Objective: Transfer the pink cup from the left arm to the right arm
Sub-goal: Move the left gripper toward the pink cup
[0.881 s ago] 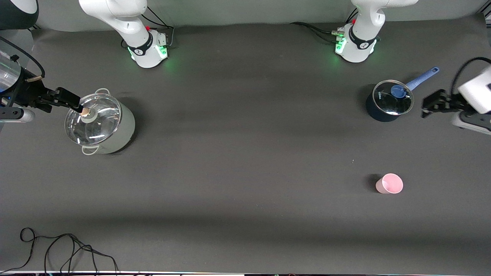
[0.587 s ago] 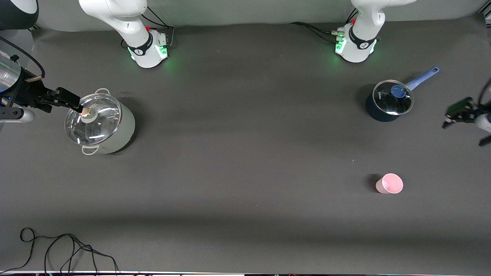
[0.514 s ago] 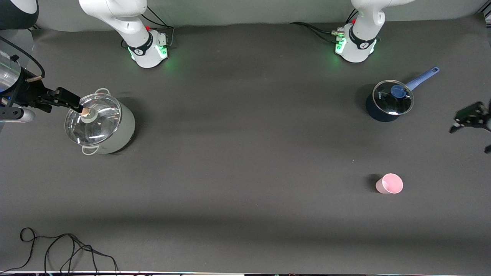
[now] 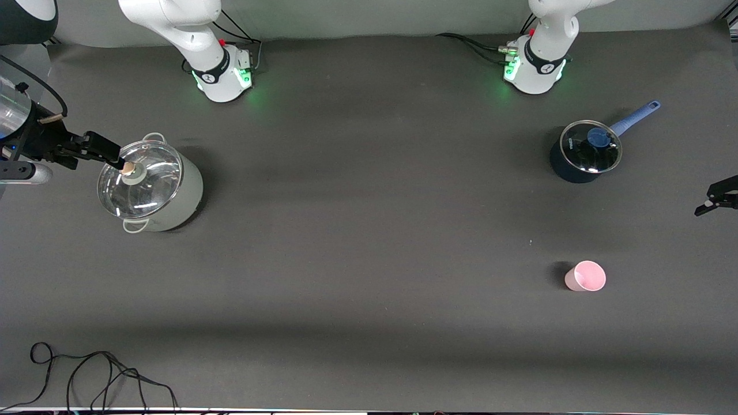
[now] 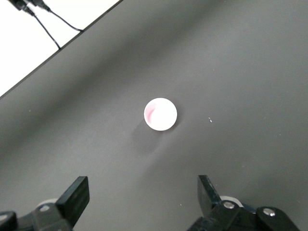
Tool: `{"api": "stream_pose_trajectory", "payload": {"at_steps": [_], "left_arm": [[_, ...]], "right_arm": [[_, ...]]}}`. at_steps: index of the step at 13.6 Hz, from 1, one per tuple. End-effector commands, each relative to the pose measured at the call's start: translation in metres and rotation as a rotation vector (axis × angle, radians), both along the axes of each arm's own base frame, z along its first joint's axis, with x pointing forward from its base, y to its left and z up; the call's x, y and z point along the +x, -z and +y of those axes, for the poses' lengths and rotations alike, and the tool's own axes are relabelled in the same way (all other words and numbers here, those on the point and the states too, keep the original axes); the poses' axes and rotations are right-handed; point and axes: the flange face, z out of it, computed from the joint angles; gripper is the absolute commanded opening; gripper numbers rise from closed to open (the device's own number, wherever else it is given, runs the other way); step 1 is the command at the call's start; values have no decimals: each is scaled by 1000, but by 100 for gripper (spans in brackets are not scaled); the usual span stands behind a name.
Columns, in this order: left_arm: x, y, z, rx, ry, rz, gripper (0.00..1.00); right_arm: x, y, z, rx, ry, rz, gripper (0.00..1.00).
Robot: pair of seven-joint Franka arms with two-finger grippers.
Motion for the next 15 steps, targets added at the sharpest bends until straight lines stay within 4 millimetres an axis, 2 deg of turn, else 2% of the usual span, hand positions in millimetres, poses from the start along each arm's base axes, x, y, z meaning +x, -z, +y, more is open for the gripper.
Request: {"api": "stream_pose_trajectory", "payload": {"at_steps": [1,5,9,12,15], "left_arm": [[5,30,41,-102,89,-76,100],[3,106,96,-292,139,-180,100],[-5,186,129,-454,200,-309,100],[-11,257,136,-609,200,-410,100],[-13,305,132,-677,221,-531,100]], "right_arm": [[2,-4,0,-5,-3,6,100],[2,-2,0,-5,-3,9,100],[1,-3,1,-5,-3,7,100],[1,-2,2,-6,-5,10,100],[1,-1,1,-5,-5,13,100]]}}
